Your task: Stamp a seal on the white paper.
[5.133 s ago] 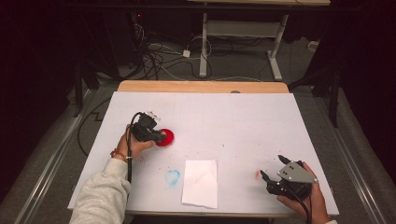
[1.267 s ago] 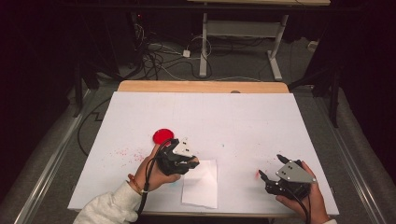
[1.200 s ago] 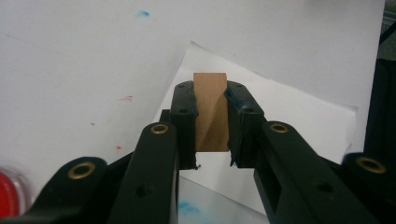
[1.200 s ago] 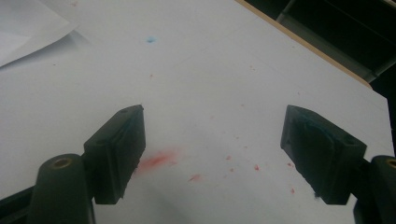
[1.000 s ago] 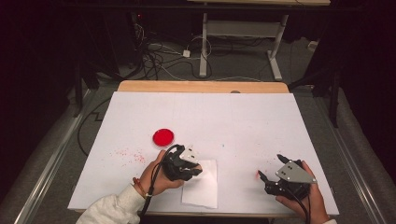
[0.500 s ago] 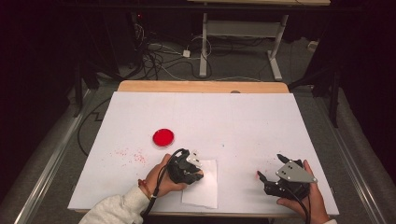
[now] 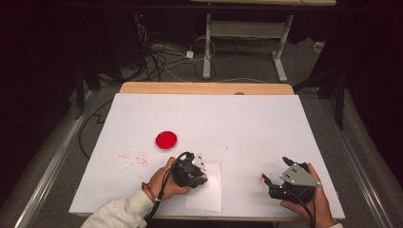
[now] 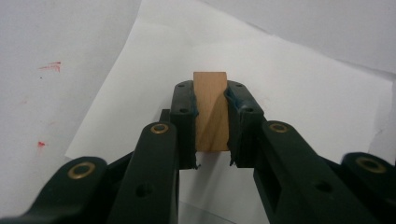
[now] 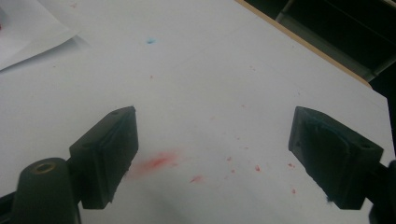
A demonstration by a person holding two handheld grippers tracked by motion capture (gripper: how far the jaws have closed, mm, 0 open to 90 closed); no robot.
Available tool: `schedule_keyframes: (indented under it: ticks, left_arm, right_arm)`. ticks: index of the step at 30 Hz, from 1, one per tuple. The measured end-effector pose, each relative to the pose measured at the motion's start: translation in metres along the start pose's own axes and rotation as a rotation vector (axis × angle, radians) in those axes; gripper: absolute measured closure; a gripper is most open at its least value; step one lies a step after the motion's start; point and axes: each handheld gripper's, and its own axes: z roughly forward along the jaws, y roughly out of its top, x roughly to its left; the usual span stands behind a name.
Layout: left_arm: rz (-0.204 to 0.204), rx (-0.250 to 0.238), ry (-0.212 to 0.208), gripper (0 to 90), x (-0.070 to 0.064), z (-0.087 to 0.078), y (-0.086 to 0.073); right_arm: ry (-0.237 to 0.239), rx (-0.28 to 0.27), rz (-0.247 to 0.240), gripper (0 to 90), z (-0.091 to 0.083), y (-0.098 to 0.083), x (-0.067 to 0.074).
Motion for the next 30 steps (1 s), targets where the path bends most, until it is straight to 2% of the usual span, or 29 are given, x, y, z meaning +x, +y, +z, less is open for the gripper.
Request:
schedule_keyframes:
  ticks: [13, 24, 30]
  left_arm:
    - [0.001, -0.008, 0.005, 73.9, -0.0009, 0.0006, -0.0015]
    - [0.021, 0.005, 0.042, 73.9, -0.006, 0.0013, -0.0003]
    - [0.028, 0.01, 0.04, 73.9, -0.0054, 0.0017, 0.0003]
  right_arm:
    - [0.015, 0.008, -0.009, 16.7, 0.0008, -0.0001, 0.0008]
    - [0.013, 0.018, -0.009, 16.7, 0.0039, 0.0003, -0.0001]
    - [0.019, 0.022, -0.008, 16.6, 0.006, 0.0011, 0.0001]
